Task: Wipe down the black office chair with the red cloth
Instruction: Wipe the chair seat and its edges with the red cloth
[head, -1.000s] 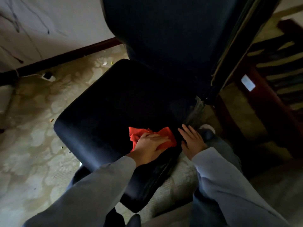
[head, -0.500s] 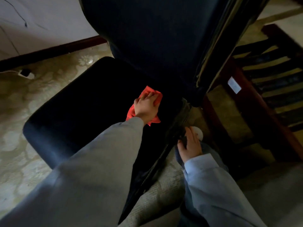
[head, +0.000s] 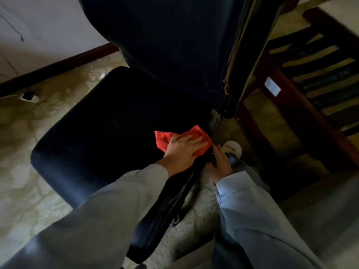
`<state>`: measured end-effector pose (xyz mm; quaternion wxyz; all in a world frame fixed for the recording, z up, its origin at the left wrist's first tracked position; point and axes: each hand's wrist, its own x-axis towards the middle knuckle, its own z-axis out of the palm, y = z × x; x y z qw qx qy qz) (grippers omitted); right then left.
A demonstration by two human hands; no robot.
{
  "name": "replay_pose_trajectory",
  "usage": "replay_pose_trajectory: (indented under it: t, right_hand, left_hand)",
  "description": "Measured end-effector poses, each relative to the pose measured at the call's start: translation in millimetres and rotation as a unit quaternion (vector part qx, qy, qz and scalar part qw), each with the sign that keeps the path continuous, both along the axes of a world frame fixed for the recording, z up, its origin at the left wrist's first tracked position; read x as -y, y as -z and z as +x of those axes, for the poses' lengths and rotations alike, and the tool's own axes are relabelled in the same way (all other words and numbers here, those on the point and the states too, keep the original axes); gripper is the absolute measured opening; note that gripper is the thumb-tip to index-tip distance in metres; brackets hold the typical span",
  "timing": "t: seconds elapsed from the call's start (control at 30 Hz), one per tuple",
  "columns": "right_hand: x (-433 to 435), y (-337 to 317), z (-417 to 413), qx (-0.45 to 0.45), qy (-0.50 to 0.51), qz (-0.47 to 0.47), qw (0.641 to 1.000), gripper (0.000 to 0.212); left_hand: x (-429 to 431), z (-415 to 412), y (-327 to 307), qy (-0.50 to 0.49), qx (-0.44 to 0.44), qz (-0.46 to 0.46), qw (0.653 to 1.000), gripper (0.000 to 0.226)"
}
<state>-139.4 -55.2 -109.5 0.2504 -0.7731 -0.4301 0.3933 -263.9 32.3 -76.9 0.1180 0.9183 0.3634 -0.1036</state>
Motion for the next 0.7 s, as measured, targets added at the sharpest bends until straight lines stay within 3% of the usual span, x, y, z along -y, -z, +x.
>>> replay_pose_trajectory:
  t: [0.13, 0.27, 0.3, 0.37, 0.47, 0.6, 0.7]
  right_hand:
    - [3, -1, 7, 0.025, -0.018, -0.008, 0.999, 0.061]
    - [2, 0, 8, -0.014, 0.018, -0.005, 1.000, 0.060]
    - [0, 0, 9, -0.034, 0.036, 0.002, 0.999, 0.058]
    - [-1, 1, 10, -0.057, 0.071, 0.028, 0.995, 0.049]
    - [-3, -1, 12, -0.087, 0.087, 0.052, 0.991, 0.044]
    - [-6, 3, 17, -0.064, 0.098, 0.048, 0.992, 0.046]
    - [-8, 1, 22, -0.028, 0.080, -0.011, 0.996, 0.058]
  left_hand:
    - [28, -25, -1, 0.051, -0.056, 0.011, 0.997, 0.056]
    - [35, -44, -16, 0.101, -0.081, -0.013, 0.991, 0.052]
    - [33, -48, -19, 0.084, -0.055, -0.038, 0.994, 0.050]
    - [30, -51, -27, -0.040, 0.078, -0.106, 0.990, 0.040]
    - [13, -40, -26, -0.219, 0.245, -0.099, 0.939, 0.034]
    - [-9, 8, -19, -0.272, 0.210, -0.028, 0.939, 0.040]
    - [-21, 46, -12, -0.300, 0.189, 0.014, 0.935, 0.039]
